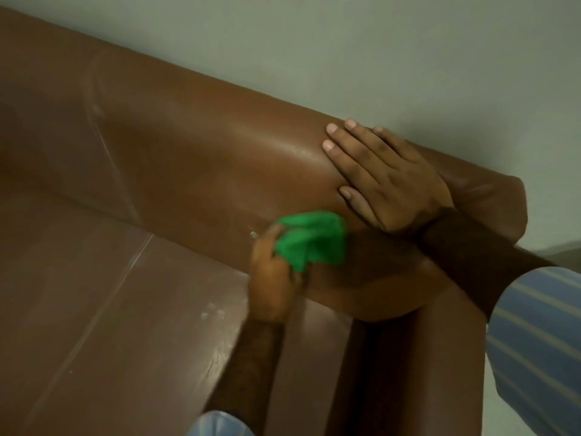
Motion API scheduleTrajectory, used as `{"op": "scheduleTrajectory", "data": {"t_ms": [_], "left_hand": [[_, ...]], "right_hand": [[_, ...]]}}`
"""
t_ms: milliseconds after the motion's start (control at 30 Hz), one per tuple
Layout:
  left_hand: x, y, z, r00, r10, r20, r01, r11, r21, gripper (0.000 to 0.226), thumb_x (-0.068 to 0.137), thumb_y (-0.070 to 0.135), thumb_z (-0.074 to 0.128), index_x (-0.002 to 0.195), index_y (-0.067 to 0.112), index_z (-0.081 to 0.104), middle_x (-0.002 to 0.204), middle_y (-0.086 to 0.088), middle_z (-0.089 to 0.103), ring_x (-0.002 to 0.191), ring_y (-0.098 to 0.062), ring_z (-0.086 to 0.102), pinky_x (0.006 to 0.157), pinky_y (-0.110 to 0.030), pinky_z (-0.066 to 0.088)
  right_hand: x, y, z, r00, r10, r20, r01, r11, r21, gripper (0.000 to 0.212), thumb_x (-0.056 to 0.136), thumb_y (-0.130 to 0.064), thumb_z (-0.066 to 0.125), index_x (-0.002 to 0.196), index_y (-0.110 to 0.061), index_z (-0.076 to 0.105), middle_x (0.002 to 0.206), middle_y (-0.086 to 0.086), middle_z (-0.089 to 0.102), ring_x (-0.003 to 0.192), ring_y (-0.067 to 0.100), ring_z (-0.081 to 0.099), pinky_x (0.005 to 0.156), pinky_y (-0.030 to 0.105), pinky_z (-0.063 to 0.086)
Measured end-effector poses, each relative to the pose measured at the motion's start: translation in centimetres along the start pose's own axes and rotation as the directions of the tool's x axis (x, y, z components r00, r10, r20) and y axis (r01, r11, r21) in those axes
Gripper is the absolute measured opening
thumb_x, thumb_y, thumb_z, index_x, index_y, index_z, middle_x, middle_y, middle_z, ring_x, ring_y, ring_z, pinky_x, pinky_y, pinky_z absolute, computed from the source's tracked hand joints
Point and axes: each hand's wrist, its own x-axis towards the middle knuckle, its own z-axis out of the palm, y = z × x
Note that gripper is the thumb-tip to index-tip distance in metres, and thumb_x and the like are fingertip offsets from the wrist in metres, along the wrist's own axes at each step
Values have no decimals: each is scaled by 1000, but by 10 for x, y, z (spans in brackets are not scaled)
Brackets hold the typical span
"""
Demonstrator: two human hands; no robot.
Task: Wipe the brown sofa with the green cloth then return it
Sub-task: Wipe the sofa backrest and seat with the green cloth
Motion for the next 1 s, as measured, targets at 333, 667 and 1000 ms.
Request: {"op": "scheduleTrajectory", "data": {"t_ms": [333,667,1000], "left_hand": [[-2,27,36,714,-583,-388,553,809,-199,31,78,11,58,104,-5,57,102,-27,65,96,-33,62,88,-37,46],[-27,-3,35,923,-364,-123,363,931,-28,55,75,-1,58,130,4,54,136,-13,57,128,-22,46,113,-12,25],[17,-2,32,502,-719,-481,624,686,-374,38,81,3,54,117,-8,54,119,-29,60,114,-39,57,102,-39,44]], "right_hand": [[-1,-3,3,1000,14,-25,-14,1000,-26,64,113,-43,29,169,-14,23,177,10,26,163,29,28,132,48,29],[-1,-5,0,1000,13,-16,-14,999,-43,63,114,-42,29,169,-13,23,177,12,26,163,30,29,131,49,30],[-1,-4,-4,1000,18,-4,-18,999,-31,63,114,-43,24,169,-12,25,176,12,27,163,30,29,132,48,29]]}}
